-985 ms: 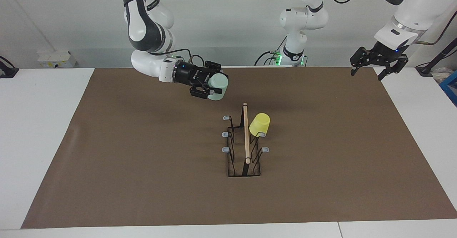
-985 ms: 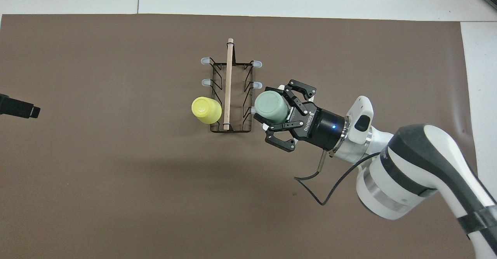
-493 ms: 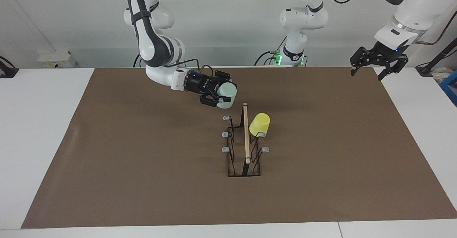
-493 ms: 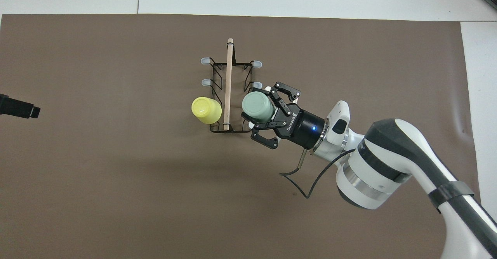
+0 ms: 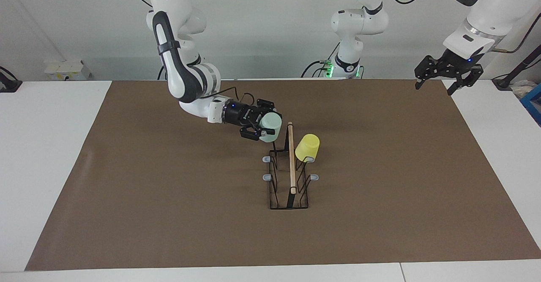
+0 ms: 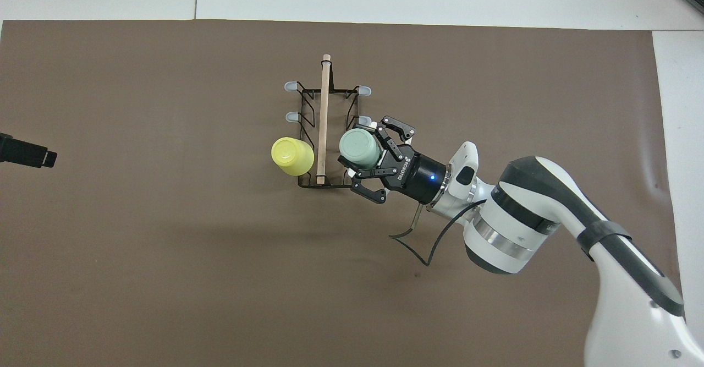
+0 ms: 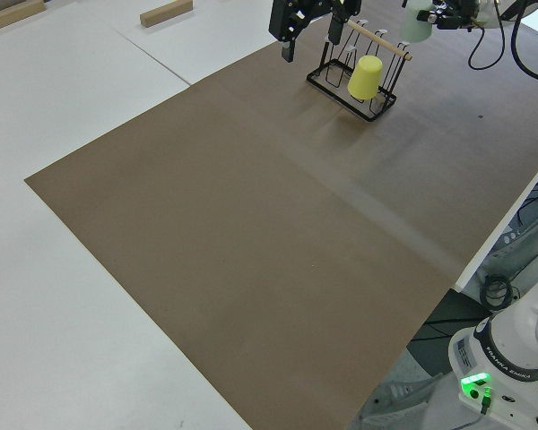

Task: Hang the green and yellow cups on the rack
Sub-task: 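Lower the green cup onto a rack peg with the right gripper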

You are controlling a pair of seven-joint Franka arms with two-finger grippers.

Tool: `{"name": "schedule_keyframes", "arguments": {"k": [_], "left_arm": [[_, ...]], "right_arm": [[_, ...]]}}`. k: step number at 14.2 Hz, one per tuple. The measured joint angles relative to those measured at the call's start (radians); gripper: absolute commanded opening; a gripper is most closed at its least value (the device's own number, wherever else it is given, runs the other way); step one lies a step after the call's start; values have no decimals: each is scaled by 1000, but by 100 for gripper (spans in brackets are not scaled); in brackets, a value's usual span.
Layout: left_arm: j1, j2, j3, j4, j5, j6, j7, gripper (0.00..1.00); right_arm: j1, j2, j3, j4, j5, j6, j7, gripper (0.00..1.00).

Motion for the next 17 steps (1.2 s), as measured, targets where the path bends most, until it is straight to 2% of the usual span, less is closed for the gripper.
{"name": "schedule_keyframes", "arguments": {"k": [4, 9, 10, 12, 13, 17], "left_arm": [[0, 0, 0, 0, 0, 0, 0, 100], [0, 0, 0, 0, 0, 0, 0, 100], [0, 0, 0, 0, 0, 0, 0, 100], [0, 0, 0, 0, 0, 0, 0, 100], [0, 0, 0, 0, 0, 0, 0, 100], [0, 0, 0, 0, 0, 0, 0, 100]], "right_arm": [[5, 60, -3, 1, 5, -11, -52, 0], [43, 68, -3, -16, 93, -14, -52, 0], [58, 68, -4, -21, 130, -14, -52, 14], [77, 67, -6, -25, 180, -14, -56, 75], [78, 66, -7, -25, 182, -14, -56, 100], [83, 67, -8, -27, 182, -14, -56, 100]]}}
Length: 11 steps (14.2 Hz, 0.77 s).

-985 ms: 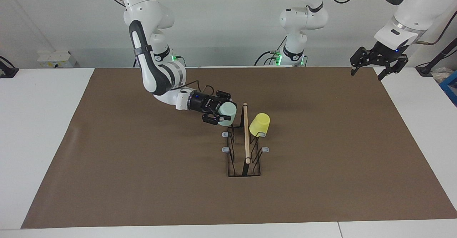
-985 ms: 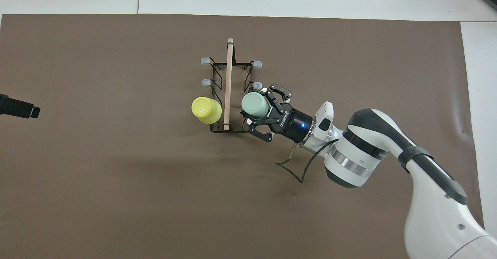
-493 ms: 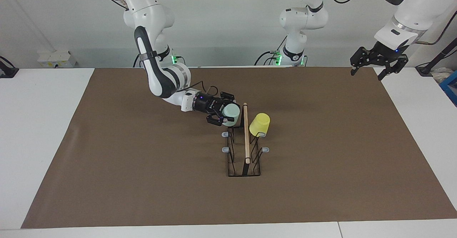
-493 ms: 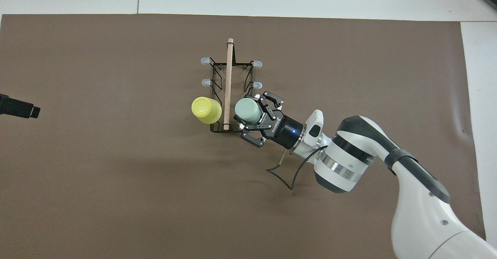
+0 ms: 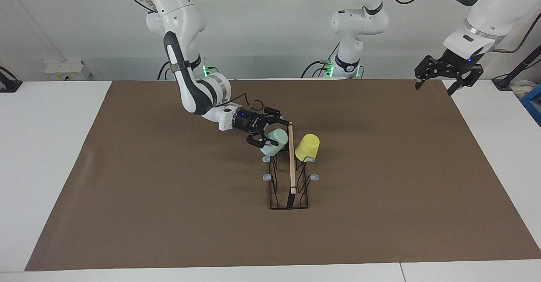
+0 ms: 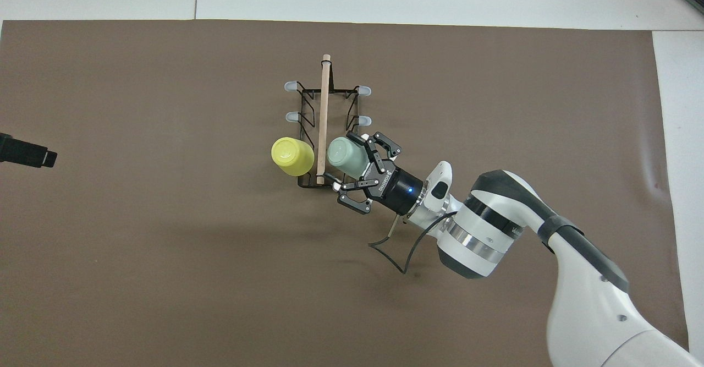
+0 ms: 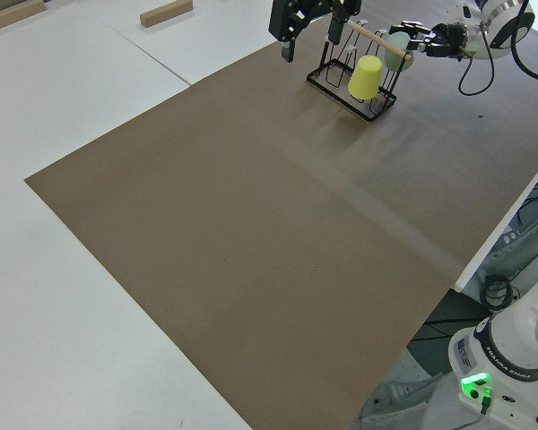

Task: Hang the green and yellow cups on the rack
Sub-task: 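Lower the green cup onto a rack peg with the right gripper, then open the right gripper and pull it back from the green cup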

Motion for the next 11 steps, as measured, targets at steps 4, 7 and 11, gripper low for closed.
{"name": "schedule_keyframes", "arguments": {"k": [4, 7, 11], "left_arm": [[0, 0, 0, 0, 0, 0, 0, 100], [0, 0, 0, 0, 0, 0, 0, 100], [0, 0, 0, 0, 0, 0, 0, 100]], "right_arm": [[2, -5, 0, 2, 0, 0, 0, 100], [2, -42, -1, 18, -5, 69, 1, 100], [2, -165, -2, 65, -206, 322, 136, 100]]}}
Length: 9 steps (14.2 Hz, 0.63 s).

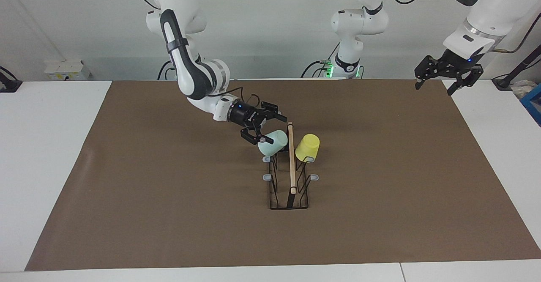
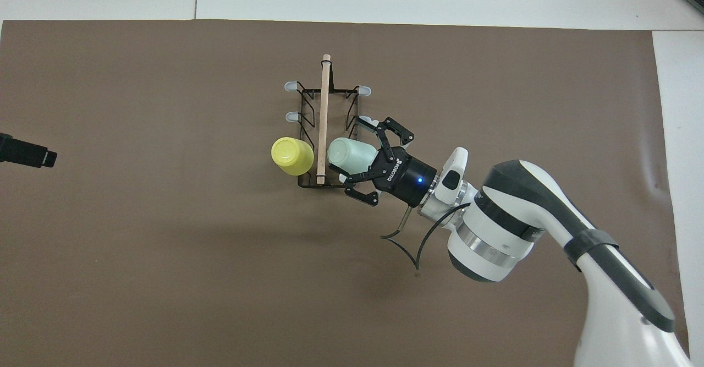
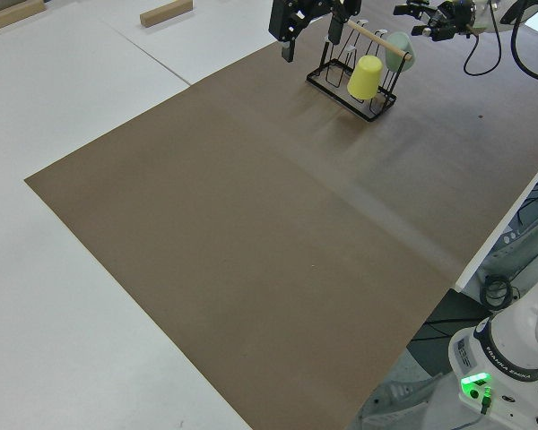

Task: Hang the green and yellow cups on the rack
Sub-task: 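Open the right gripper and pull it back from the green cup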

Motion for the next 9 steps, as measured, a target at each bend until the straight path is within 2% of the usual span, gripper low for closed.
{"name": "schedule_keyframes", "arguments": {"k": [2, 6, 9], "left_arm": [[0, 0, 0, 0, 0, 0, 0, 100], [0, 0, 0, 0, 0, 0, 0, 100], [0, 0, 0, 0, 0, 0, 0, 100]], "right_arm": [[-4, -51, -1, 22, -152, 56, 134, 100], [-16, -96, -21, 51, -384, 65, 304, 100], [-49, -129, -26, 99, -657, 62, 534, 100]]}}
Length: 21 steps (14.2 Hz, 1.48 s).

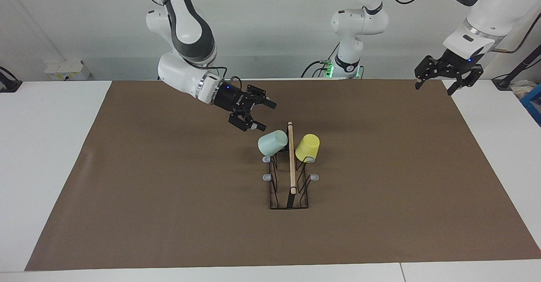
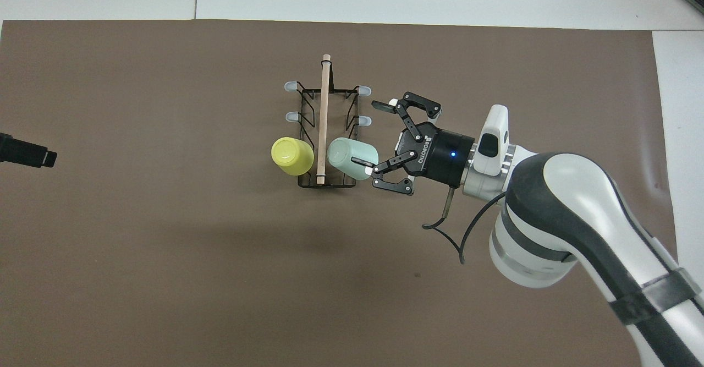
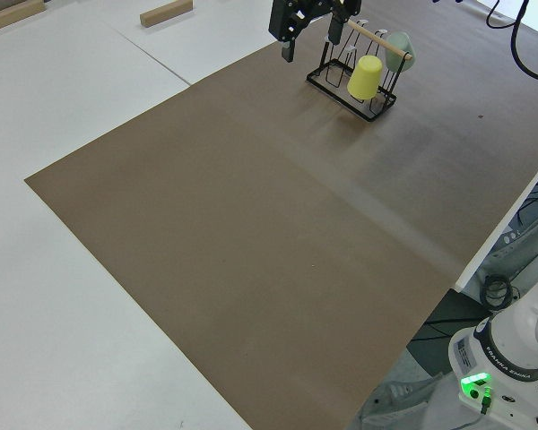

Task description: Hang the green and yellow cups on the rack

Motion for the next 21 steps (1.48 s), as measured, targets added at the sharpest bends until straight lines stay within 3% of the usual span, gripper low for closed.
{"name": "schedule_keyframes", "arguments": {"k": [2, 4, 9, 16, 21], "left_arm": [[0, 0, 0, 0, 0, 0, 0, 100], [0, 0, 0, 0, 0, 0, 0, 100], [0, 0, -2, 0, 0, 0, 0, 100], [-1, -2, -10, 4, 0, 4, -11, 100], [-1, -3, -30, 17, 0, 5, -83, 100]], "right_arm": [[-27, -36, -1, 28, -182, -28, 167, 100], [-68, -74, -7, 37, -347, -139, 295, 100], [-131, -128, -90, 44, -635, -433, 418, 100], [-114, -139, -75, 120, -1150, -562, 835, 100], [-117, -140, -92, 129, -1325, -638, 1310, 100]]}}
